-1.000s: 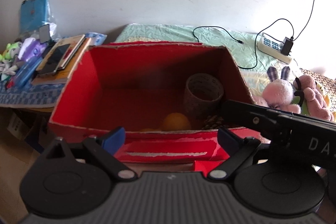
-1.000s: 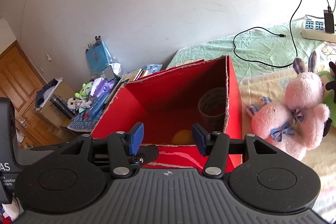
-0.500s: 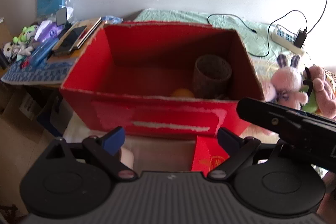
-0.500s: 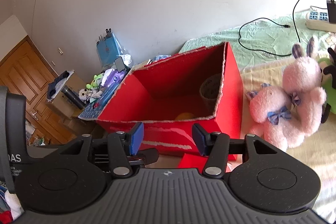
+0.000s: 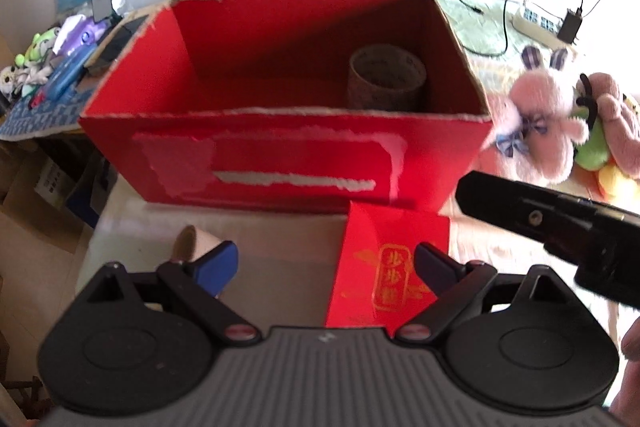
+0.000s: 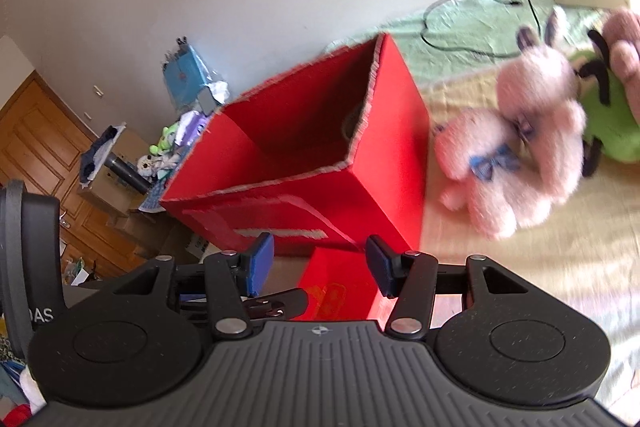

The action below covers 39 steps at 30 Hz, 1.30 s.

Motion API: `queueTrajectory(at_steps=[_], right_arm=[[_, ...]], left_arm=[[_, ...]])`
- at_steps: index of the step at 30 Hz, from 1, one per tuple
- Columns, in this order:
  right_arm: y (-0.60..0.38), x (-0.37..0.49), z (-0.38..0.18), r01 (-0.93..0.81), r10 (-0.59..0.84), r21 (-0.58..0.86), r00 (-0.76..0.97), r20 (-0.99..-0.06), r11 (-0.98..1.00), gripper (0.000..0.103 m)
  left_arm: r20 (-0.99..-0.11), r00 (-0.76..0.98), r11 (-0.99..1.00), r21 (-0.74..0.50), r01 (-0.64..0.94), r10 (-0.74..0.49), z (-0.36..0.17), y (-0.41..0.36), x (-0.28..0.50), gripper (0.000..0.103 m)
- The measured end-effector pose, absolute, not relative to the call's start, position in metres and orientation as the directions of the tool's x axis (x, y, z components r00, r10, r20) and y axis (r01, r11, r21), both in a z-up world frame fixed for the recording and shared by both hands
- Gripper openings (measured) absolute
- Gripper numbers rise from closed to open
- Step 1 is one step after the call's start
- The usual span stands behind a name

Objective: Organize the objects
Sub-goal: 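Move the right gripper down toward the red gift box beside the box, then close the right gripper on the sides of the red gift box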

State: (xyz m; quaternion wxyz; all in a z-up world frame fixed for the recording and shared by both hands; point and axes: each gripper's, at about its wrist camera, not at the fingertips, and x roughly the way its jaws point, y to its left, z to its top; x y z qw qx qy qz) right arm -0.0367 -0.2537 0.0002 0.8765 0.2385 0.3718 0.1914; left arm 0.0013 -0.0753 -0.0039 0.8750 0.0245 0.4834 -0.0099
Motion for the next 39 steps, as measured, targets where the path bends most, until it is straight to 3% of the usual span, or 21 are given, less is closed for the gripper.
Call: queueTrajectory(at_steps=[16, 18, 23, 39], right_arm=[[-0.253, -0.028, -0.035, -0.043, 0.549, 0.617, 0.511, -0.662, 0.785, 0.055], [-0.249, -0.026, -0.039, -0.037, 0.551, 0.613, 0.483, -0.68, 0.789, 0.057], [-0.245, -0.022, -0.058, -0.005, 0.547, 0.594, 0.394, -0.738, 0.805, 0.056], [-0.263, -0.022, -0.065, 0.064, 0.578, 0.646, 0.387, -0.719, 0.761, 0.056]], left_arm=[[-0.912, 0.407, 0.998, -0.039, 0.042, -0.053, -0.038, -0.066, -0.006, 0.095], [-0.914, 0.402, 0.998, -0.039, 0.054, -0.057, -0.04, -0.068, -0.008, 0.101], [-0.92, 0.388, 0.996, -0.035, 0.082, -0.064, -0.046, -0.077, -0.009, 0.102], [-0.916, 0.388, 0.991, -0.066, 0.113, -0.106, -0.052, -0.085, -0.007, 0.102]])
